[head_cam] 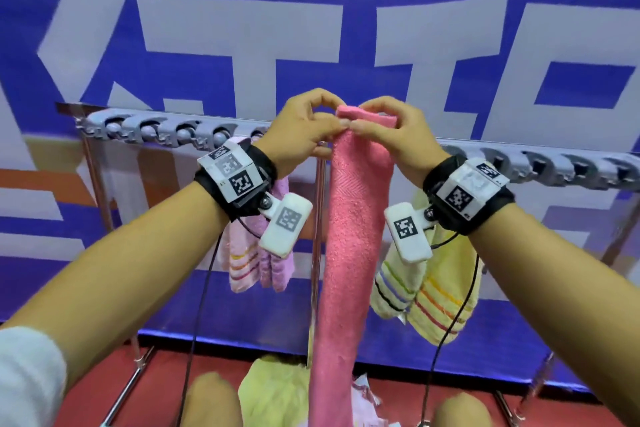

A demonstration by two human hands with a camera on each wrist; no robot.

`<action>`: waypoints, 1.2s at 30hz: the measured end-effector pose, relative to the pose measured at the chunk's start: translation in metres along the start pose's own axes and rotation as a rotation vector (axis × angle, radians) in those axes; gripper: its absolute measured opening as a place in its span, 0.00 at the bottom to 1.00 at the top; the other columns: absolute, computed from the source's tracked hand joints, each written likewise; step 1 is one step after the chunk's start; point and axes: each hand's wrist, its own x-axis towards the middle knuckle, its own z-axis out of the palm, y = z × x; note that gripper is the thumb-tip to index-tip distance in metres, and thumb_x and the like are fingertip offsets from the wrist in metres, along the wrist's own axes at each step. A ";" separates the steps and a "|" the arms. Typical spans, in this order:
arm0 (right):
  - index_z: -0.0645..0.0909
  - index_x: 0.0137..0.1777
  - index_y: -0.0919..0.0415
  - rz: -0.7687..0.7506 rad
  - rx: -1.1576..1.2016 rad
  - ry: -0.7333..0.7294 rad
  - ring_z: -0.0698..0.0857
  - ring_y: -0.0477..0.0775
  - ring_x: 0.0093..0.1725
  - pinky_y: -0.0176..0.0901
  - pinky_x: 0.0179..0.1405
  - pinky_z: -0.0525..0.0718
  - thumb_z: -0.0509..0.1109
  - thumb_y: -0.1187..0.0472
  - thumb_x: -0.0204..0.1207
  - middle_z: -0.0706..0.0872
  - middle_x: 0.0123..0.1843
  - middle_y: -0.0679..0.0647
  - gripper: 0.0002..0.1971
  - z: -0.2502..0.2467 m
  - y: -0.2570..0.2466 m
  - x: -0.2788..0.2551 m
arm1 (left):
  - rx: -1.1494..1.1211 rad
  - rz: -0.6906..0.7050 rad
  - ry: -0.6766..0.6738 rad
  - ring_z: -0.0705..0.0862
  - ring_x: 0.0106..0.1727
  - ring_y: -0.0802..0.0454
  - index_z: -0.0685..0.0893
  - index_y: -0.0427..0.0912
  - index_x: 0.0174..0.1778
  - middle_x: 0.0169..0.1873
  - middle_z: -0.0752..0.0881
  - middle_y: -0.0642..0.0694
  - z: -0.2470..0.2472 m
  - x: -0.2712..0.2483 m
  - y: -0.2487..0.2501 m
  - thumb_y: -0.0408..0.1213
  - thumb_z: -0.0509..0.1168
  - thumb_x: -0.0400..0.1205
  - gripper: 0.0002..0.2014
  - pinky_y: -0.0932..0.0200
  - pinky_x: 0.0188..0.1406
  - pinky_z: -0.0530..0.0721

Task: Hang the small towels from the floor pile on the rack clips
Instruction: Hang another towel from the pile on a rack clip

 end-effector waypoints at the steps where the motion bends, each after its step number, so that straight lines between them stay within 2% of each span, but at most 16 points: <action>1: 0.87 0.45 0.53 -0.006 -0.025 -0.020 0.85 0.44 0.43 0.42 0.48 0.84 0.82 0.56 0.68 0.88 0.43 0.47 0.09 0.000 0.002 -0.002 | 0.004 -0.005 -0.004 0.84 0.34 0.52 0.79 0.45 0.46 0.34 0.86 0.43 0.000 0.000 -0.002 0.26 0.67 0.83 0.08 0.55 0.36 0.87; 6: 0.85 0.39 0.55 -0.020 -0.117 -0.034 0.82 0.39 0.35 0.35 0.40 0.80 0.82 0.62 0.70 0.85 0.34 0.44 0.07 -0.003 0.004 0.000 | 0.002 -0.039 0.029 0.84 0.37 0.52 0.81 0.46 0.47 0.36 0.85 0.45 -0.008 0.001 -0.017 0.27 0.68 0.82 0.08 0.56 0.38 0.87; 9: 0.84 0.38 0.55 -0.065 -0.136 -0.055 0.81 0.37 0.34 0.32 0.39 0.80 0.81 0.63 0.71 0.85 0.34 0.45 0.07 0.000 -0.003 0.002 | -0.064 -0.042 0.059 0.84 0.37 0.51 0.82 0.47 0.48 0.38 0.85 0.46 -0.008 -0.001 -0.026 0.32 0.71 0.79 0.07 0.58 0.36 0.86; 11: 0.83 0.39 0.56 -0.082 -0.127 -0.034 0.82 0.38 0.35 0.32 0.38 0.81 0.79 0.63 0.73 0.85 0.36 0.46 0.07 0.004 -0.007 0.004 | -0.158 -0.050 0.030 0.86 0.38 0.51 0.83 0.44 0.53 0.40 0.87 0.47 -0.004 -0.004 -0.032 0.35 0.72 0.76 0.11 0.59 0.36 0.85; 13: 0.82 0.40 0.56 -0.081 -0.109 0.005 0.82 0.39 0.35 0.33 0.36 0.81 0.78 0.62 0.75 0.84 0.36 0.47 0.07 0.007 -0.009 0.007 | -0.200 -0.077 -0.079 0.89 0.45 0.48 0.82 0.38 0.59 0.47 0.89 0.44 0.003 -0.009 -0.046 0.31 0.72 0.76 0.16 0.56 0.43 0.87; 15: 0.80 0.41 0.55 -0.070 -0.126 0.031 0.82 0.41 0.35 0.36 0.36 0.81 0.77 0.60 0.76 0.83 0.37 0.47 0.08 0.008 -0.008 0.011 | -0.131 -0.153 -0.163 0.90 0.49 0.47 0.84 0.37 0.58 0.48 0.90 0.42 0.011 -0.019 -0.062 0.24 0.72 0.77 0.15 0.55 0.49 0.87; 17: 0.80 0.41 0.55 -0.062 -0.167 0.064 0.81 0.42 0.36 0.35 0.37 0.81 0.77 0.60 0.76 0.83 0.38 0.47 0.08 0.005 -0.007 0.012 | -0.084 -0.235 -0.172 0.90 0.48 0.48 0.85 0.35 0.56 0.47 0.92 0.42 0.015 -0.027 -0.081 0.21 0.71 0.76 0.13 0.56 0.49 0.88; 18: 0.80 0.42 0.56 -0.059 -0.186 0.101 0.81 0.41 0.37 0.34 0.37 0.81 0.77 0.60 0.75 0.83 0.38 0.46 0.08 0.001 -0.007 0.013 | -0.074 -0.271 -0.169 0.90 0.49 0.46 0.86 0.32 0.56 0.48 0.91 0.39 0.014 -0.032 -0.088 0.22 0.72 0.76 0.13 0.52 0.51 0.89; 20: 0.81 0.42 0.56 -0.056 -0.205 0.207 0.81 0.41 0.38 0.30 0.39 0.80 0.77 0.59 0.74 0.83 0.39 0.46 0.07 -0.011 -0.007 0.016 | -0.040 -0.337 -0.187 0.87 0.51 0.41 0.86 0.28 0.55 0.50 0.89 0.33 0.005 -0.037 -0.104 0.27 0.75 0.75 0.14 0.42 0.59 0.87; 23: 0.80 0.39 0.50 -0.002 -0.240 0.359 0.82 0.41 0.40 0.32 0.41 0.80 0.78 0.57 0.70 0.84 0.40 0.45 0.07 -0.031 0.000 0.022 | -0.026 -0.410 -0.277 0.82 0.50 0.38 0.86 0.27 0.49 0.47 0.86 0.32 -0.011 -0.045 -0.121 0.42 0.82 0.66 0.24 0.41 0.56 0.79; 25: 0.80 0.35 0.47 0.062 -0.273 0.426 0.83 0.44 0.40 0.38 0.43 0.82 0.78 0.54 0.65 0.85 0.40 0.46 0.08 -0.045 0.007 0.024 | -0.051 -0.425 -0.278 0.83 0.46 0.41 0.88 0.30 0.48 0.44 0.87 0.34 -0.021 -0.048 -0.123 0.44 0.84 0.61 0.26 0.45 0.53 0.78; 27: 0.80 0.34 0.48 0.125 -0.280 0.458 0.83 0.44 0.39 0.40 0.42 0.82 0.78 0.55 0.63 0.84 0.38 0.46 0.07 -0.055 0.012 0.023 | -0.061 -0.417 -0.244 0.85 0.34 0.49 0.88 0.32 0.44 0.37 0.87 0.41 -0.036 -0.047 -0.115 0.48 0.85 0.56 0.28 0.55 0.42 0.81; 29: 0.80 0.34 0.50 0.209 -0.261 0.408 0.82 0.43 0.37 0.34 0.34 0.81 0.77 0.61 0.68 0.83 0.37 0.47 0.09 -0.061 0.015 0.022 | -0.076 -0.387 -0.194 0.83 0.27 0.54 0.85 0.31 0.40 0.30 0.85 0.46 -0.054 -0.041 -0.104 0.43 0.82 0.57 0.24 0.61 0.31 0.81; 31: 0.80 0.34 0.54 0.343 -0.234 0.308 0.82 0.47 0.36 0.31 0.27 0.80 0.74 0.66 0.73 0.82 0.36 0.50 0.09 -0.061 0.019 0.017 | -0.124 -0.353 -0.131 0.81 0.24 0.56 0.83 0.32 0.41 0.26 0.83 0.48 -0.065 -0.034 -0.091 0.39 0.79 0.59 0.20 0.64 0.26 0.79; 34: 0.82 0.36 0.56 0.511 -0.370 0.090 0.83 0.58 0.37 0.44 0.29 0.83 0.71 0.64 0.73 0.83 0.37 0.56 0.06 -0.056 0.022 0.007 | -0.143 -0.315 -0.100 0.80 0.28 0.54 0.80 0.25 0.46 0.30 0.82 0.44 -0.063 -0.027 -0.075 0.32 0.72 0.65 0.18 0.64 0.28 0.78; 36: 0.84 0.40 0.54 0.529 -0.593 -0.108 0.82 0.55 0.34 0.42 0.26 0.80 0.72 0.60 0.74 0.84 0.38 0.55 0.03 -0.051 0.021 0.003 | -0.123 -0.291 -0.146 0.81 0.31 0.52 0.80 0.24 0.47 0.33 0.82 0.41 -0.056 -0.024 -0.066 0.31 0.70 0.67 0.16 0.63 0.32 0.79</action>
